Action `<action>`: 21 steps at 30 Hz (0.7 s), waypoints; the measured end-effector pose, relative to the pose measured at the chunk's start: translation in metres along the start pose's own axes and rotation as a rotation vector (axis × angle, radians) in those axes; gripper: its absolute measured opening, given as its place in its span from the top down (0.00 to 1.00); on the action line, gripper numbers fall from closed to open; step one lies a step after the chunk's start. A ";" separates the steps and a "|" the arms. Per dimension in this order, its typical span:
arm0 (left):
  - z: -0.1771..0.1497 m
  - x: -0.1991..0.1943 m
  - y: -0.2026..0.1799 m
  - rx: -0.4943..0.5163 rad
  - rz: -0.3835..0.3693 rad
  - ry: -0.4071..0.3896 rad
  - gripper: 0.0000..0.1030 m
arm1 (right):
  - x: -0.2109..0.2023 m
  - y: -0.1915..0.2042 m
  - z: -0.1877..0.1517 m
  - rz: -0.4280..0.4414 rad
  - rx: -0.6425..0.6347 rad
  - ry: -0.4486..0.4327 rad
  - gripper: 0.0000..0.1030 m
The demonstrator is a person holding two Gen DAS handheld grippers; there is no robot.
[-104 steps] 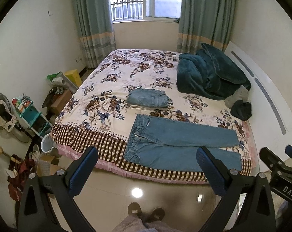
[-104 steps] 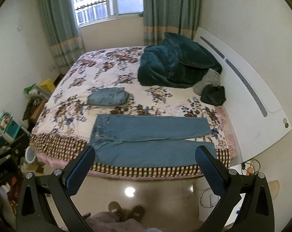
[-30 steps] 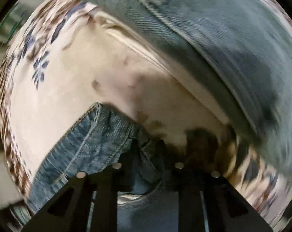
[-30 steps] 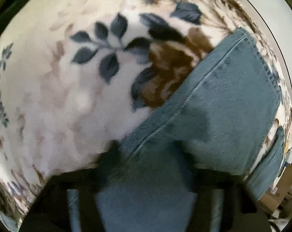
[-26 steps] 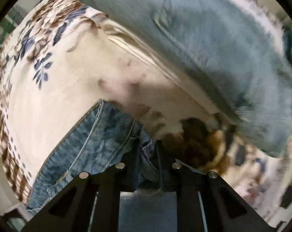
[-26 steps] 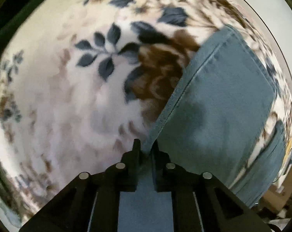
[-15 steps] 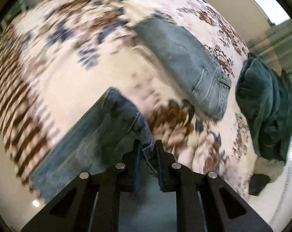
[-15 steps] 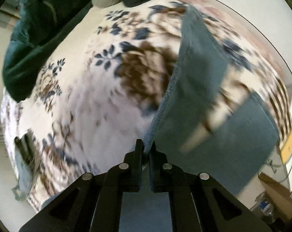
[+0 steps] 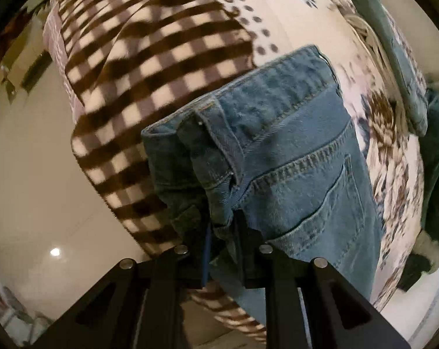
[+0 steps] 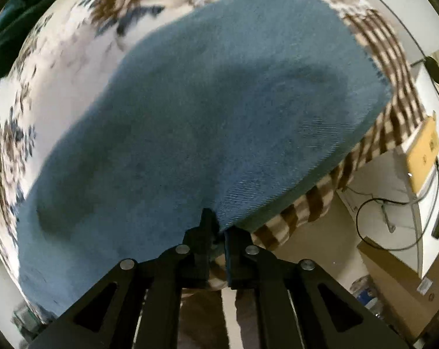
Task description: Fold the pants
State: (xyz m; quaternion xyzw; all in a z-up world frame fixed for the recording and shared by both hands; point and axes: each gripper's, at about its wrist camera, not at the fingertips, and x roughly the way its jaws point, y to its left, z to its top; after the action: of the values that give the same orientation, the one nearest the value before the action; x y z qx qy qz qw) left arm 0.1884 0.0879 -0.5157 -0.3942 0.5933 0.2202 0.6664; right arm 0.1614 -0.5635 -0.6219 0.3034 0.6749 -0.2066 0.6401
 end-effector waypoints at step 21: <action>-0.098 -0.001 -0.176 0.543 -0.005 -0.082 0.14 | -0.036 -0.189 0.071 0.197 0.553 -0.173 0.49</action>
State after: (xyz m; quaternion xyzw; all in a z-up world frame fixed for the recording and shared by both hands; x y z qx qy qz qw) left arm 0.2619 -0.0936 -0.4662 -0.1932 0.6024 0.0673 0.7716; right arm 0.0863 -0.7539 -0.6139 0.5112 0.5034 -0.3445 0.6054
